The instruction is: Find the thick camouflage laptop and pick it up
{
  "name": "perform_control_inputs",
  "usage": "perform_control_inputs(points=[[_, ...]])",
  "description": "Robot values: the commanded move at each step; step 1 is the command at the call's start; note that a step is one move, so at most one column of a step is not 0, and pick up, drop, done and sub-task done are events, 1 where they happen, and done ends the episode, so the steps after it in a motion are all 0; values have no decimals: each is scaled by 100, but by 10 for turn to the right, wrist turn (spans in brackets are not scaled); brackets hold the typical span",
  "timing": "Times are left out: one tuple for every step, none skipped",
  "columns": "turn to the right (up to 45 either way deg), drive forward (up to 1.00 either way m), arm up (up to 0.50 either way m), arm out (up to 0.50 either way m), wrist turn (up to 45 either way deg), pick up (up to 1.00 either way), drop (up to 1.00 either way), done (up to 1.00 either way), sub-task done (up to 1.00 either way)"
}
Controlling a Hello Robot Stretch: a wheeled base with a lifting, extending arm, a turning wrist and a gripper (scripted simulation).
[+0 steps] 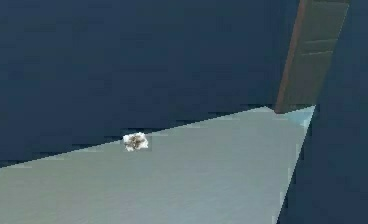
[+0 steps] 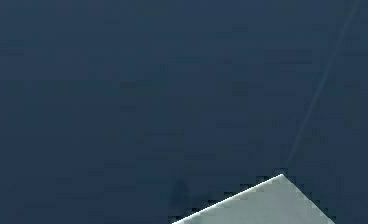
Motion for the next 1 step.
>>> perform_control_inputs(points=[[-90,0,0,0,0,0,0,0,0]])
